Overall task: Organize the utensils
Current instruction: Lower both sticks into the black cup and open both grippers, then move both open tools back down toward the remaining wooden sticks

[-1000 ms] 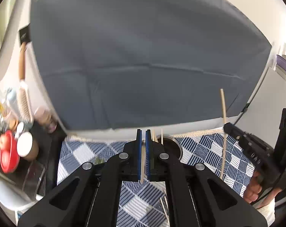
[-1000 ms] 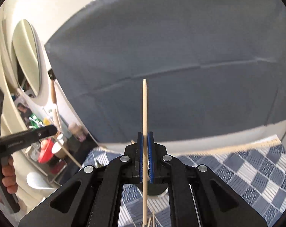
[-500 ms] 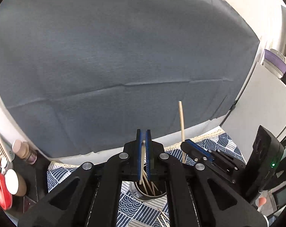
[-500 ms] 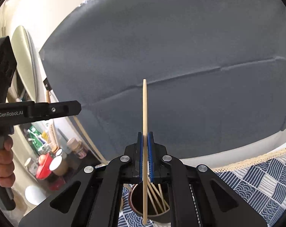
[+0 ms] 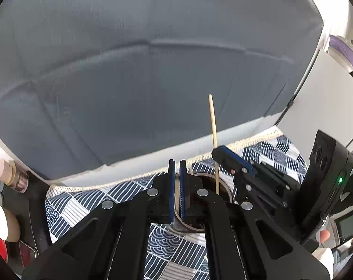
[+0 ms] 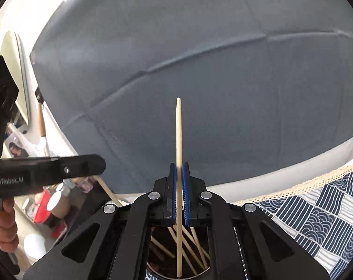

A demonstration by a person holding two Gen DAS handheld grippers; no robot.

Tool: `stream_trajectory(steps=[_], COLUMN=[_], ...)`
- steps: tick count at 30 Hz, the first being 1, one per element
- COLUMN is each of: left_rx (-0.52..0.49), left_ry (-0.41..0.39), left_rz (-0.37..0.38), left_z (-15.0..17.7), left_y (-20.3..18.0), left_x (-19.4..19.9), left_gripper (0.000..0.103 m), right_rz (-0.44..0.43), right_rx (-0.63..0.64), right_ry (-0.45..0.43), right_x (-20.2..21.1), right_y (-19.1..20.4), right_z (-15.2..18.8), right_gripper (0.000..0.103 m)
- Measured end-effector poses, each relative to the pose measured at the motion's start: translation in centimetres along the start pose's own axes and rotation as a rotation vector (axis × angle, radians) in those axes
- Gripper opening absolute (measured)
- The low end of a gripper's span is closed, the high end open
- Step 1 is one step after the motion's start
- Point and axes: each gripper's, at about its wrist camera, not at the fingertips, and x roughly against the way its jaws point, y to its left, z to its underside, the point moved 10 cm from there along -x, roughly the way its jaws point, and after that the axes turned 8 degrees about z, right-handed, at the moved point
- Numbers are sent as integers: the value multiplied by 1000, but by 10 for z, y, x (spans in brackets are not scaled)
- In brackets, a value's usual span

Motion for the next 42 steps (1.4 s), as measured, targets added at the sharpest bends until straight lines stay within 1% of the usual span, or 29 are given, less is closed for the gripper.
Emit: stream_trajectory(steps=[5, 7, 9, 10, 11, 13, 17, 18, 20, 21, 22, 23, 24, 25, 26, 27, 28, 29, 30, 32, 33, 37, 38, 40, 42], left_rx=[-6, -4, -7, -6, -4, 17, 58, 72, 85, 97, 106, 115, 125, 141, 157, 167, 184, 203, 229, 260, 274, 337, 352, 360, 360], left_ry=[37, 42, 47, 49, 49, 55, 46, 45, 38, 30, 26, 21, 14, 7, 0, -5, -15, -24, -37, -57, -65, -91, -91, -86, -78], left_rz=[-9, 1, 4, -1, -2, 9, -1, 1, -1, -2, -2, -1, -3, -9, -14, -15, -11, -8, -8, -11, -14, -27, -20, -12, -34], left_z=[16, 20, 26, 27, 28, 32, 34, 35, 36, 37, 38, 38, 39, 41, 42, 43, 45, 47, 50, 55, 59, 79, 84, 95, 107], left_y=[6, 8, 10, 11, 12, 13, 18, 19, 20, 22, 22, 23, 24, 27, 29, 30, 31, 33, 35, 38, 40, 46, 46, 46, 45], left_x=[-9, -10, -11, -12, -12, -14, -10, -8, -5, -1, 1, 3, 6, 10, 14, 16, 20, 24, 29, 37, 40, 55, 56, 59, 60], left_gripper=[5, 5, 5, 5, 5, 6, 20, 22, 35, 39, 47, 51, 54, 59, 63, 64, 68, 73, 75, 78, 79, 91, 92, 92, 93], right_rz=[7, 9, 12, 14, 24, 38, 56, 61, 78, 86, 91, 100, 108, 112, 112, 110, 103, 92, 86, 77, 75, 60, 62, 63, 54], right_rx=[-8, -4, -2, -3, -3, 6, 34, 43, 72, 92, 107, 130, 146, 162, 173, 179, 179, 171, 163, 153, 152, 156, 161, 165, 170], right_ry=[14, 19, 36, 45, 57, 68, 90, 97, 104, 106, 108, 110, 110, 112, 117, 125, 140, 157, 171, 197, 205, 245, 256, 273, 304], right_x=[-8, -7, -7, -6, -6, -4, 4, 7, 14, 18, 21, 26, 30, 35, 40, 42, 44, 48, 51, 55, 59, 71, 73, 76, 79], right_y=[-2, -3, -7, -9, -13, -18, -26, -28, -30, -31, -31, -31, -31, -31, -33, -34, -35, -37, -38, -39, -40, -42, -43, -44, -43], right_z=[16, 22, 29, 32, 35, 37, 36, 35, 31, 29, 28, 27, 26, 25, 25, 24, 25, 26, 28, 32, 33, 44, 47, 53, 63], right_gripper=[5, 5, 5, 8, 8, 8, 9, 9, 10, 10, 12, 20, 25, 35, 41, 44, 53, 59, 60, 68, 69, 80, 84, 85, 85])
